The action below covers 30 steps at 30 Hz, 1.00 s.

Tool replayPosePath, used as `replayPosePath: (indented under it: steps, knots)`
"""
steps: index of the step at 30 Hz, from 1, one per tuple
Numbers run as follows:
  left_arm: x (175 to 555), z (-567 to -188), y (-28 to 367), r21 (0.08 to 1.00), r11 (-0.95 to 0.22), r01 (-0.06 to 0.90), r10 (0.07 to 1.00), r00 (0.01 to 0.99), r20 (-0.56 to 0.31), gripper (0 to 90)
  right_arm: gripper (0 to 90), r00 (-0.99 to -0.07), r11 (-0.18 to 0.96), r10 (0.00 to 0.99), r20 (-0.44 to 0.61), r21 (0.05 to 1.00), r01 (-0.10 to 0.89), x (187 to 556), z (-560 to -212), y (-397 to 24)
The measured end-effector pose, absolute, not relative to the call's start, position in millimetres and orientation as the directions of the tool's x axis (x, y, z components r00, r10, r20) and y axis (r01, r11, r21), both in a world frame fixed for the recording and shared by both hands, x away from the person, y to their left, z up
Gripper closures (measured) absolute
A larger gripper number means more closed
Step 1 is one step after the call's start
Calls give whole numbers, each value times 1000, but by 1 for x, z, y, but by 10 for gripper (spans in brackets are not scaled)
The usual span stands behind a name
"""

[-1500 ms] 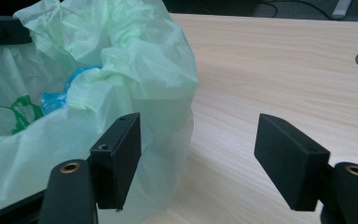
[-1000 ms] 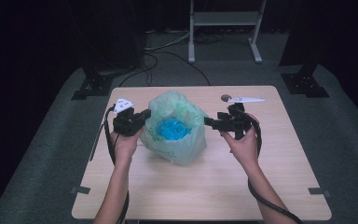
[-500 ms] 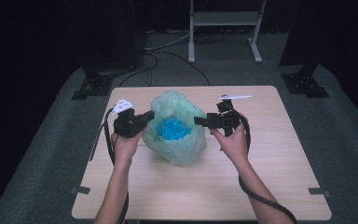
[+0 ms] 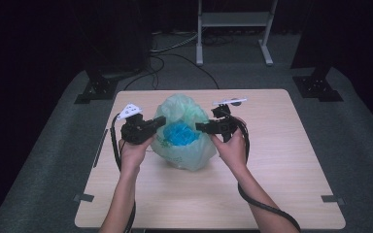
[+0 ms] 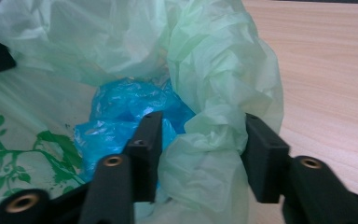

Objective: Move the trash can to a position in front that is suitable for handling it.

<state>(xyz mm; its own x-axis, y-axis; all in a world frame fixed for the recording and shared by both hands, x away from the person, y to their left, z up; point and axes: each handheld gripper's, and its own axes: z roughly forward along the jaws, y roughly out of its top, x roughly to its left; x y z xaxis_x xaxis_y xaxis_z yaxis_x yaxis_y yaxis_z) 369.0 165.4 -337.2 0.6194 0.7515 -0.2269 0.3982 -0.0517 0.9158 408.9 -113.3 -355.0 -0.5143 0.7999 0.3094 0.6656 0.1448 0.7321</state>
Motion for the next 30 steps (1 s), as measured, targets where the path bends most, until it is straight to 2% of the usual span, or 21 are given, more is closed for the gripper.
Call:
replayPosePath:
  steps: [6,11,17,25,30]
  knots:
    - [372,-335,165,913,-19,408,724,636,-269,894,714,-499,154,827,257,751,642,408,-349,-113]
    - [372,-329,163,916,-9,401,716,642,-274,894,750,-490,141,834,253,761,633,409,-345,-115]
    - [372,-323,165,919,0,394,710,647,-277,893,749,-488,130,839,243,780,612,409,-338,-116]
    - [373,-322,166,918,3,396,709,647,-281,893,731,-488,124,830,268,766,631,415,-338,-115]
    - [373,-319,168,921,10,390,706,650,-283,893,770,-489,121,833,260,776,619,415,-336,-115]
